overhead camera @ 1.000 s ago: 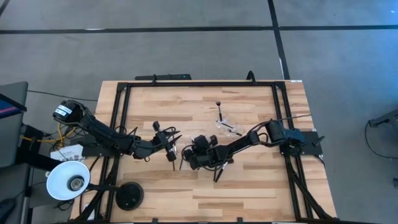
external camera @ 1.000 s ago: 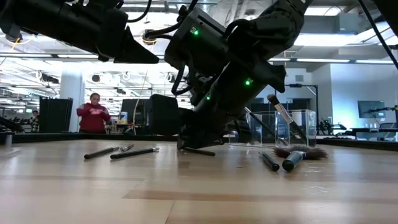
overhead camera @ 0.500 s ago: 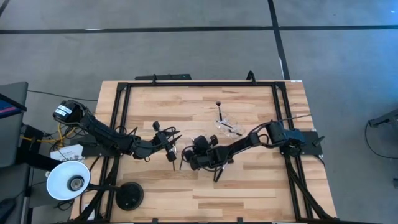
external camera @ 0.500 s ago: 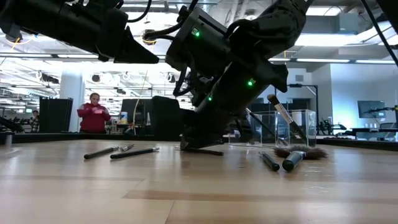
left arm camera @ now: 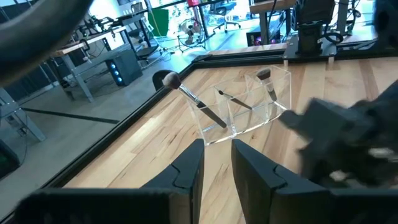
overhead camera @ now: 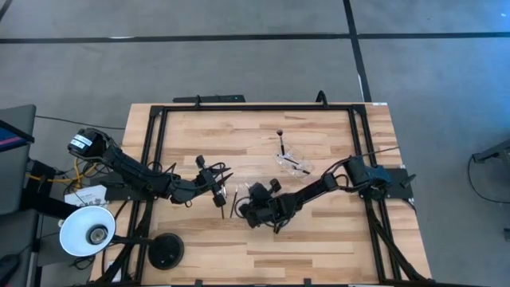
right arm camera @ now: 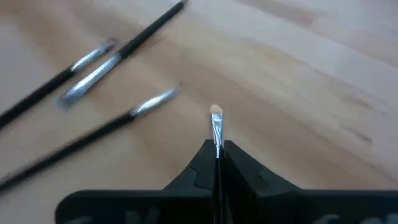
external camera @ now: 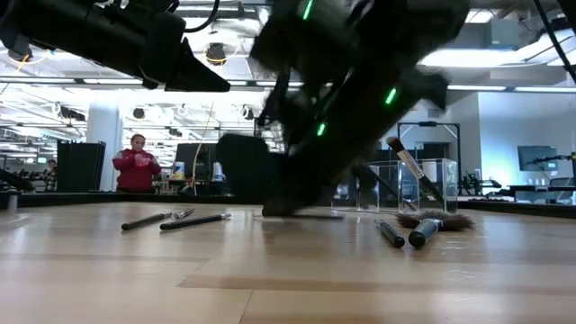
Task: Put items in baskets/containers
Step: Put the eyeshadow brush into the transparent organizer
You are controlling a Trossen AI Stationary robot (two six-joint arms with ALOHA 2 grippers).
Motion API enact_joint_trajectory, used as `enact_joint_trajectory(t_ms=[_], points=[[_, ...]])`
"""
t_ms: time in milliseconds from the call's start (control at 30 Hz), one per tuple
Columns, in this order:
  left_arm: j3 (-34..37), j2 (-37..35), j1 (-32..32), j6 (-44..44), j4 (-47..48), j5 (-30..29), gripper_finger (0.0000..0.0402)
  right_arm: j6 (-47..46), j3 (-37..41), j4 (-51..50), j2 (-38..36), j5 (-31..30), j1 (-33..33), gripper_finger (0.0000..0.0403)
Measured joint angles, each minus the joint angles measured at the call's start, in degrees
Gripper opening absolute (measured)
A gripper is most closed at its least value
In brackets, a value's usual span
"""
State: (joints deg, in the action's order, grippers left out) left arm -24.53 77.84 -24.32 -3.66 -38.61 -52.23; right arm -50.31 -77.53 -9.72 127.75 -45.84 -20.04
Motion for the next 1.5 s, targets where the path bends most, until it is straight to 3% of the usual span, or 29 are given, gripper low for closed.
enact_joint_trajectory(t_ms=[133, 400, 600, 700, 767, 867, 1000, 1200, 1300, 1433, 1500], points=[[0.0, 0.0, 0.0, 0.1, 0.0, 0.0, 0.0079, 11.3, -0.3, 1.0, -8.6, -4.2, -1.1, 0.0007], [0.0, 0.0, 0.0, 2.7, -0.1, 0.7, 0.0079, 34.9, -0.1, 1.7, -26.2, -26.3, -7.4, 0.0004], [0.0, 0.0, 0.4, 4.0, -4.8, 8.3, 0.0079, 37.4, 6.9, 4.3, -33.6, -26.3, -11.6, 0.0003], [0.0, 0.0, 1.0, 4.0, -8.0, 14.6, 0.0079, 44.2, 11.1, 12.8, -35.5, -22.1, -12.7, 0.0003], [-0.1, 0.0, 1.3, 4.0, -8.9, 18.0, 0.0079, 53.8, 12.8, 22.0, -37.2, -14.9, -12.8, 0.0003], [-0.1, 0.0, 1.3, 4.0, -9.0, 19.3, 0.0079, 68.0, 12.7, 35.7, -40.6, -4.0, -12.8, 0.0003], [0.0, 0.0, 1.4, 4.0, -9.0, 19.3, 0.0079, 80.2, 12.6, 39.9, -45.5, -0.5, -14.1, 0.0003], [-0.1, 0.0, 1.4, 4.0, -9.4, 19.3, 0.0079, 72.8, 24.5, 43.6, -46.5, 11.9, -8.5, 0.0002], [-0.1, 0.0, 1.3, 4.0, -9.6, 19.3, 0.0079, 66.9, 34.1, 62.7, -42.8, 16.0, -3.7, 0.0003], [-0.1, 0.0, 1.4, 4.0, -11.6, 20.5, 0.0079, 57.5, 43.5, 95.4, -31.6, 31.0, 2.5, 0.0003], [0.0, 0.0, 1.3, 2.9, -14.0, 22.7, 0.0079, 52.0, 44.1, 99.9, -25.9, 33.5, 4.3, 0.0003]])
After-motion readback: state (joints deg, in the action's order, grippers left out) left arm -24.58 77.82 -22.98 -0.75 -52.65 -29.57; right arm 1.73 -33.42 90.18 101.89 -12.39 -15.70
